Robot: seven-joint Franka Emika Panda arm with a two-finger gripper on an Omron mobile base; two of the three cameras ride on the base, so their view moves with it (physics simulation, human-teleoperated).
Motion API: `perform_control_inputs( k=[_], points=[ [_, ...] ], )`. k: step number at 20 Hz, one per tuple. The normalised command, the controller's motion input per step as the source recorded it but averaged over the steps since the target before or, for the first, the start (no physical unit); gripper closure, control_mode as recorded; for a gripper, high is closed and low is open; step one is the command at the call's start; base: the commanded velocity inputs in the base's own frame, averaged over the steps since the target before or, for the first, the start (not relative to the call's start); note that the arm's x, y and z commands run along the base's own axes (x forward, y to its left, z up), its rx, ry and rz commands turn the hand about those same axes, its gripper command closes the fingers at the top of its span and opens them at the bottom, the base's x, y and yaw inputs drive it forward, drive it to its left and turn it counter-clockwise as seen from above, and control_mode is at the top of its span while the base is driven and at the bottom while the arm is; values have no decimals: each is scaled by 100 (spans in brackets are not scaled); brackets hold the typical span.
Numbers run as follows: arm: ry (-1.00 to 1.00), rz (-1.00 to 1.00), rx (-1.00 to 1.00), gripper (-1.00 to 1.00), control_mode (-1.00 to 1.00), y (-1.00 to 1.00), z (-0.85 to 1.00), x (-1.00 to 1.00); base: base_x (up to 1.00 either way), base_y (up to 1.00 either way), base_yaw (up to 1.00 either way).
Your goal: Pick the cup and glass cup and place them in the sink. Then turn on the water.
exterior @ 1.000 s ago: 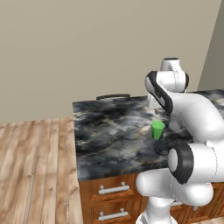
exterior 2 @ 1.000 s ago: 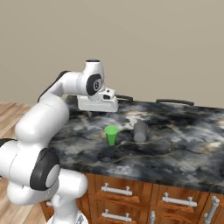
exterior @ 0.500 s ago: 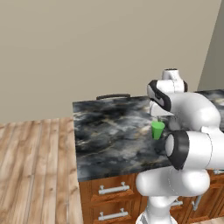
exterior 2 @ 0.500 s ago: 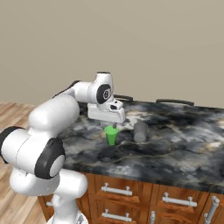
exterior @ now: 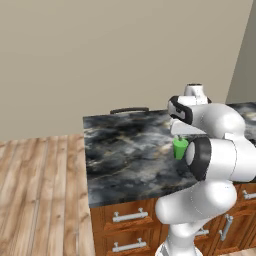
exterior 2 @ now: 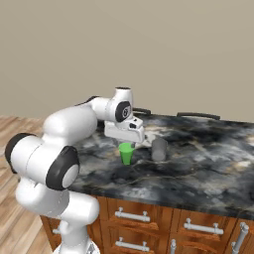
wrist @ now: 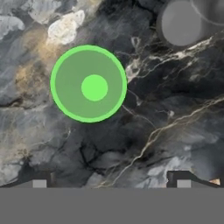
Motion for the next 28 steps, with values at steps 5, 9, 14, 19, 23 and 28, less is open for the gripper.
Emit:
perform_control_inputs(
  k=[5, 9, 14, 19, 23, 28],
  points=[
    [1, 0, 0, -100, -100, -1, -8, 31, 0, 0, 0],
    [0, 0, 4, -100, -100, -17, -18, 24, 0, 0, 0],
    [6, 0, 3, -100, -100, -3, -21, 15, 0, 0, 0],
    [6, 0, 5, -100, -100, -11, -30, 21, 0, 0, 0],
    [0, 0, 5, -100, -100, -21, -22, 8, 0, 0, 0],
    [0, 0, 3, -100, -100, -10, -2, 0, 0, 0, 0]
  ],
)
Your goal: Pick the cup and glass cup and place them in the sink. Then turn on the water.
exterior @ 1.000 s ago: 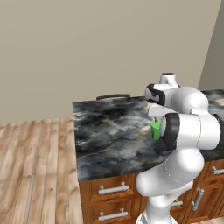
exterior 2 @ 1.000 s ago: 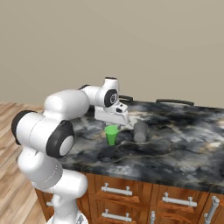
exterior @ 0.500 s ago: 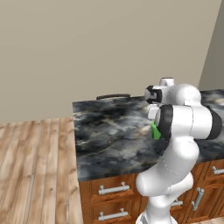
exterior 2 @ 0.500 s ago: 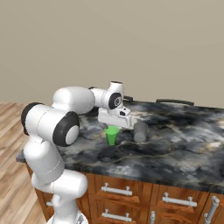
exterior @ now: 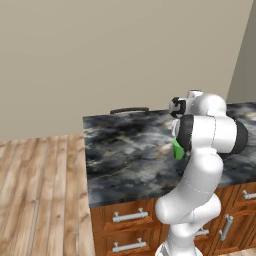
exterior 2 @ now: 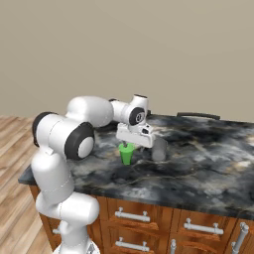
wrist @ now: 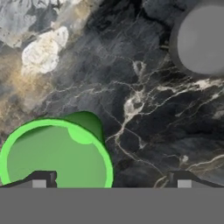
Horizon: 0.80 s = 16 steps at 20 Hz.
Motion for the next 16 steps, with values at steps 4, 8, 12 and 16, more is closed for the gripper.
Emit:
perform_control_inputs(
  k=[4, 8, 12, 16],
  points=[
    [0, 0, 0, -100, -100, 0, 0, -2, 0, 0, 0],
    [0, 0, 0, -100, -100, 0, 0, -22, 0, 0, 0],
    [-3, 0, 1, -100, -100, 0, 0, -38, 0, 0, 0],
    [-4, 0, 1, -100, -100, 6, 0, -16, 0, 0, 0]
  ],
)
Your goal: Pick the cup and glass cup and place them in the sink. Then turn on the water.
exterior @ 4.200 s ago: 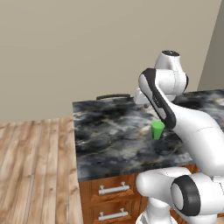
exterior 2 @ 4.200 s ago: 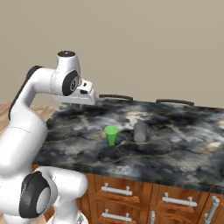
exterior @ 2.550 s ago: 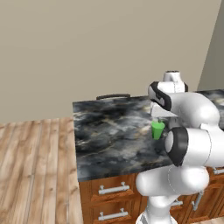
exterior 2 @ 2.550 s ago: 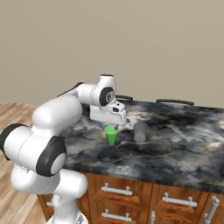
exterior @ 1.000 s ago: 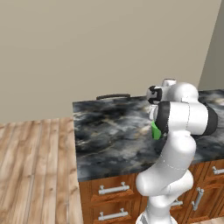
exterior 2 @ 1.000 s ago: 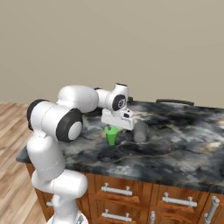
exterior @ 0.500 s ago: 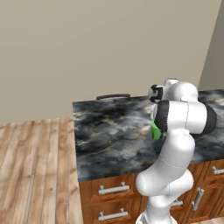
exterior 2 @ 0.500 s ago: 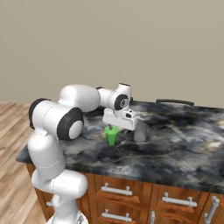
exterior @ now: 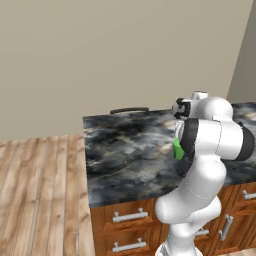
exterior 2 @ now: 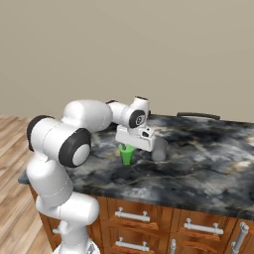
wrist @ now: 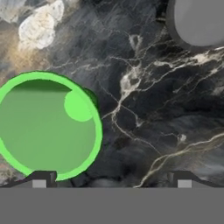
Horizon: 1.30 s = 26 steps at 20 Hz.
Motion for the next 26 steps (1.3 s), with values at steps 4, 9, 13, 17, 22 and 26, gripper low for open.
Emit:
perform_control_inputs(
  k=[4, 9, 13, 17, 22, 26],
  points=[
    [0, 0, 0, -100, -100, 0, 0, 48, 0, 0, 0],
    [0, 0, 0, -100, -100, 0, 0, 27, 0, 0, 0],
    [0, 0, 0, -100, -100, 0, 0, 0, 0, 0, 0],
    [0, 0, 0, -100, -100, 0, -12, -2, 0, 0, 0],
    [-3, 0, 0, -100, -100, 0, -35, -2, 0, 0, 0],
    [-3, 0, 0, -100, -100, 0, -33, -1, 0, 0, 0]
  ],
)
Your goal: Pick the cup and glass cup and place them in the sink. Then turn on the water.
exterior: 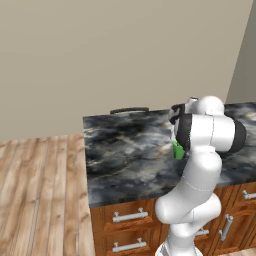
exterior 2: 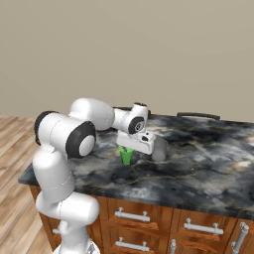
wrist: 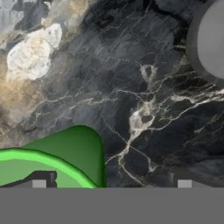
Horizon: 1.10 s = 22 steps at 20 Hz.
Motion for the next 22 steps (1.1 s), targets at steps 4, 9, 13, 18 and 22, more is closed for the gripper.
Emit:
perform_control_inputs(
  k=[4, 9, 13, 18, 22],
  points=[
    [0, 0, 0, -100, -100, 0, 0, 0, 0, 0, 0],
    [0, 0, 0, 100, -100, 0, 0, 0, 0, 0, 0],
    [0, 0, 0, 100, -100, 0, 0, 0, 0, 0, 0],
    [0, 0, 0, 100, -100, 0, 10, -9, 0, 0, 0],
    [-2, 1, 1, 100, -100, 0, 67, -31, 0, 0, 0]
  ],
)
